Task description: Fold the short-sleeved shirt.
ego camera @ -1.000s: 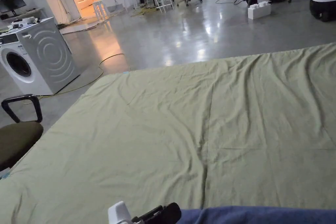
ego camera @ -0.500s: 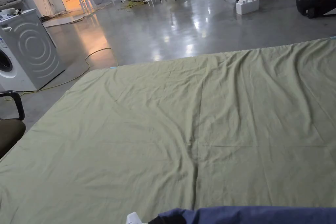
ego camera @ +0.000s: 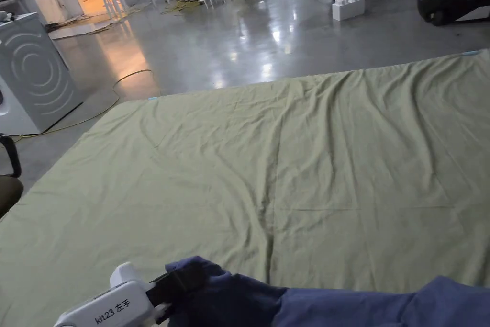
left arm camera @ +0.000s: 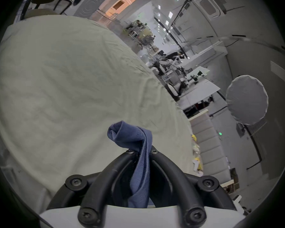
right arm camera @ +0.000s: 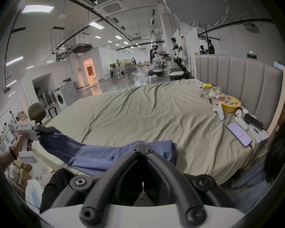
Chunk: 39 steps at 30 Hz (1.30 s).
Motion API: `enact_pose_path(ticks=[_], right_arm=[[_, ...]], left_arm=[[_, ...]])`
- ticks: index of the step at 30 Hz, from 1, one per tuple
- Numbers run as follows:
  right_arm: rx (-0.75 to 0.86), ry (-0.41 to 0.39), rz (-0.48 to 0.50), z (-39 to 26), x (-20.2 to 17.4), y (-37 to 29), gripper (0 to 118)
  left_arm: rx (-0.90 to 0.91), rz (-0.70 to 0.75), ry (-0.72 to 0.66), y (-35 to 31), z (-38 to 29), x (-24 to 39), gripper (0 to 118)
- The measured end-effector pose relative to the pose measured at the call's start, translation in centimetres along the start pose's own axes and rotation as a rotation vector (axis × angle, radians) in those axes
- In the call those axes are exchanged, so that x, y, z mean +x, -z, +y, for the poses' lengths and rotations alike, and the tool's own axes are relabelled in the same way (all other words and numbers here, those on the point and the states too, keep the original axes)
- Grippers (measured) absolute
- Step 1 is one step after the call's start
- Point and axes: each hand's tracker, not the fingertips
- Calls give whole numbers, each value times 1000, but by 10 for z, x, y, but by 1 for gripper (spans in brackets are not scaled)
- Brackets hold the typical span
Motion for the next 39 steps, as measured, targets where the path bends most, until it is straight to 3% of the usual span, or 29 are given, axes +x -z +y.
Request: enact_pose_path(ticks=[3,6,11,12,15,16,18,20,22,23,25,27,28,32,37,38,39], right_arm=[[5,-20,2,1,-4,-6,0],[17,-80,-48,3,-2,-20,0],[14,-44,-108,-11,25,-46,0],[11,-48,-136,-14,30,-50,0],[-13,-1,-177,-21,50,-57,0],[-17,21,-184,-23,57,-58,0],[-4,31,-200,-27,66,-60,0],[7,43,-201,-27,72,-62,0],[15,57,-191,-27,75,-62,0],[14,63,-187,-28,76,-62,0],[12,69,-183,-29,76,-61,0],[8,71,-181,-30,74,-61,0],[5,72,-178,-31,73,-62,0],[-17,56,-176,-30,66,-65,0],[-29,51,-157,-27,61,-58,0],[-27,53,-147,-26,60,-54,0],[-27,52,-139,-25,59,-52,0]], left_arm=[[-33,-13,-56,42,-48,41,9],[-134,-90,-11,93,-96,76,9],[-258,33,119,166,-158,108,13],[-268,33,155,172,-166,112,24],[-340,-61,222,177,-172,124,86],[-340,-98,224,170,-168,128,95],[-242,-168,211,146,-151,127,93],[-210,-245,157,126,-133,117,72],[-163,-136,178,114,-125,110,11],[-162,-69,223,116,-129,109,1],[-184,-25,268,127,-140,100,1],[-311,-112,148,149,-158,94,1],[-349,-84,138,161,-171,92,1],[-539,-52,288,202,-223,95,0],[-453,-58,280,175,-190,103,3],[-394,-64,310,157,-175,103,13],[-359,-81,314,144,-162,99,38]])
